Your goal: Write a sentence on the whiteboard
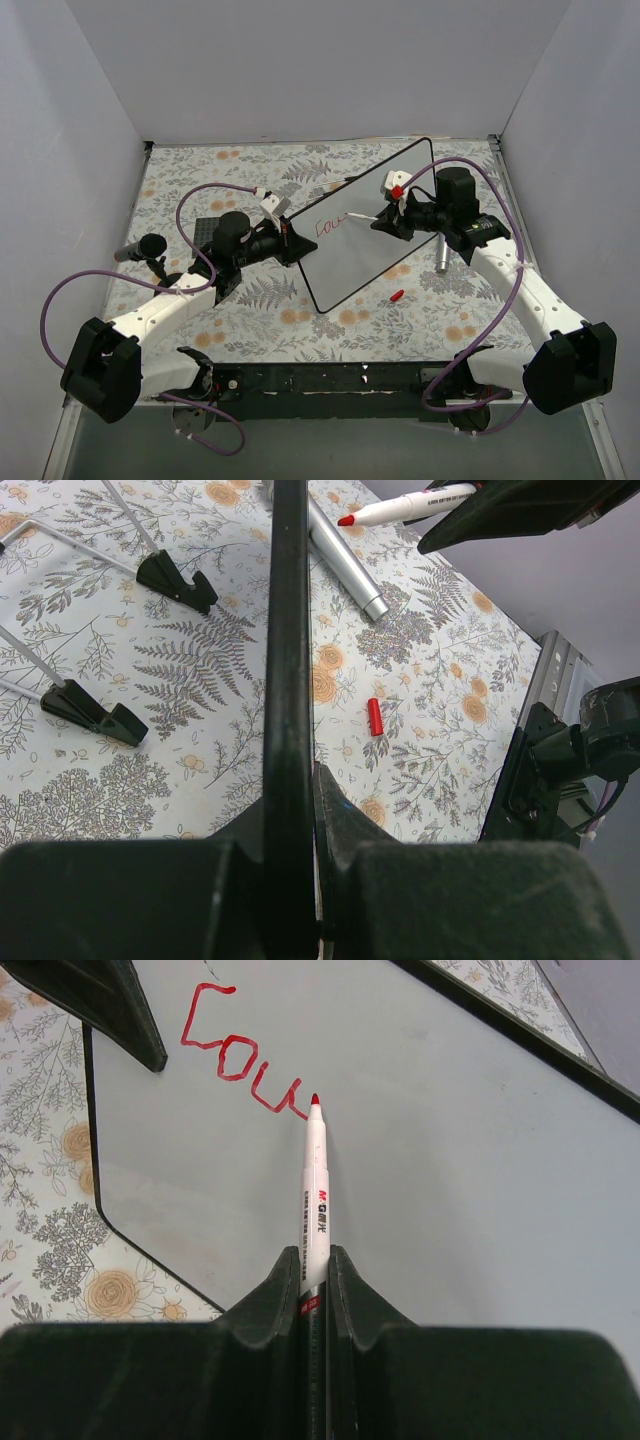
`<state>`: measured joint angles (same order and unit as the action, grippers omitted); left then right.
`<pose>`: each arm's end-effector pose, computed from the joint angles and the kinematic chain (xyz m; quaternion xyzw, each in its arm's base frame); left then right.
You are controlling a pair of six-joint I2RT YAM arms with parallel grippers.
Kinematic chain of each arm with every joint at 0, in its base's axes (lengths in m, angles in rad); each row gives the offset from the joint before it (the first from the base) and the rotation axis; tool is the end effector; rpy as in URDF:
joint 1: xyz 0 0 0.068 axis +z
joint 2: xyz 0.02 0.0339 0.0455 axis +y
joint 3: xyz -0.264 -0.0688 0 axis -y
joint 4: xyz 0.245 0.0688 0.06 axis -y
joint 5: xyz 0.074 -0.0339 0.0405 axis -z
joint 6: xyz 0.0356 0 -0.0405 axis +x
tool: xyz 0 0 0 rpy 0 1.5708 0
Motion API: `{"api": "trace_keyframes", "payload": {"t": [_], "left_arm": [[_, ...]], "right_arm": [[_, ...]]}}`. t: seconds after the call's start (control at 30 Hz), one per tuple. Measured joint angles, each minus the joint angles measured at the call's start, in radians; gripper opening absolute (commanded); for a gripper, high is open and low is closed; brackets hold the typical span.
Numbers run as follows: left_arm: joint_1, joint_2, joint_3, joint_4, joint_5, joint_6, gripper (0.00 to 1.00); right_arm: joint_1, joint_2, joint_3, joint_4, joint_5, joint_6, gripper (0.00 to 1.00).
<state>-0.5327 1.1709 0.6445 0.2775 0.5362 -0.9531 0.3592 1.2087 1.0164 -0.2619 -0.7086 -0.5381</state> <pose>0.2152 -0.1480 0.2597 0.0002 0.7784 -0.5544 0.2945 0.2439 0.1163 0.3281 -0.5106 0.6370 0.2487 0.5211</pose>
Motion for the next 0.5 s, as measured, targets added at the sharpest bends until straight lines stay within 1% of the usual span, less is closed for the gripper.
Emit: {"api": "trace_keyframes", "payload": {"t": [0.5], "left_arm": [[0.0, 0.0, 0.0, 0.0, 0.0, 0.0, 0.0]], "right_arm": [[-0.006, 0.004, 0.0, 0.002, -0.002, -0.016, 0.01]]}}
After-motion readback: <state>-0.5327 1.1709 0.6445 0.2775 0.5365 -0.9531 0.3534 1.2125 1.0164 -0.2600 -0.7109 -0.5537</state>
